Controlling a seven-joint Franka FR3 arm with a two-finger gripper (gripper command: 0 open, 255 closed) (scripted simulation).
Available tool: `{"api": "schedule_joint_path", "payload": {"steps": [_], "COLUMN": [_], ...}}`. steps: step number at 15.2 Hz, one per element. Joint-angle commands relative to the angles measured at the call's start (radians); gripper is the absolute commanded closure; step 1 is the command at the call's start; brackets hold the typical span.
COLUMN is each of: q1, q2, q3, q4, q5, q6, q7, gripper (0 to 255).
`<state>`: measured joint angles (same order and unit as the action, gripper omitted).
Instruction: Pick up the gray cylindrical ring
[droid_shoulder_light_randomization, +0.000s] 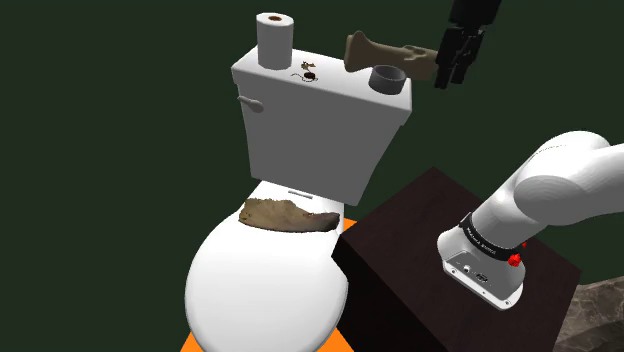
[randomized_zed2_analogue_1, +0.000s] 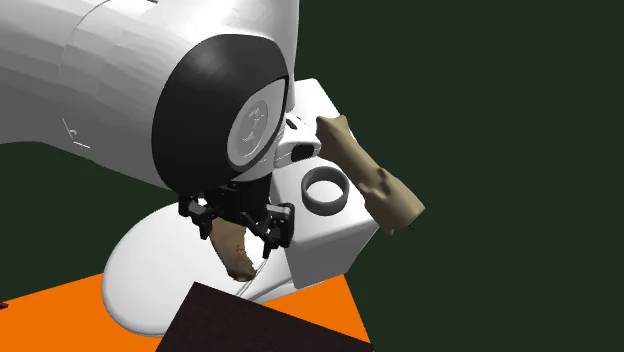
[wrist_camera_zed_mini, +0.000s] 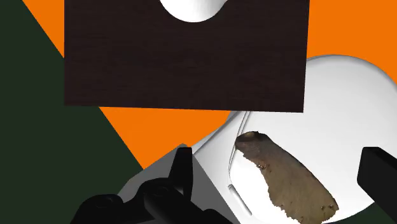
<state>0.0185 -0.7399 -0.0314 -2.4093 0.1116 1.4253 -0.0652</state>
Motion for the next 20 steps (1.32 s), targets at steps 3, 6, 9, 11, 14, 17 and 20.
{"api": "schedule_joint_path", "payload": {"steps": [3,6,9,11,14,17,20], "q1": [-0.003,-0.008,-0.014,-0.019,-0.026,-0.031,-0.031], "q2": [0.053,0.136,0.222,0.281,0.371,0.438,0.446], "q3": [0.004,0.008,0.013,0.016,0.019,0.021,0.021], "q4": [0.008,0.03,0.062,0.09,0.139,0.182,0.149], "q5": [-0.015,-0.038,-0.061,-0.077,-0.102,-0.121,-0.121], "q6": [0.07,0.17,0.264,0.321,0.401,0.454,0.495], "q7": [-0.006,-0.012,-0.015,-0.015,-0.011,-0.007,-0.007], "gripper": [0,0,0,0,0,0,0]}}
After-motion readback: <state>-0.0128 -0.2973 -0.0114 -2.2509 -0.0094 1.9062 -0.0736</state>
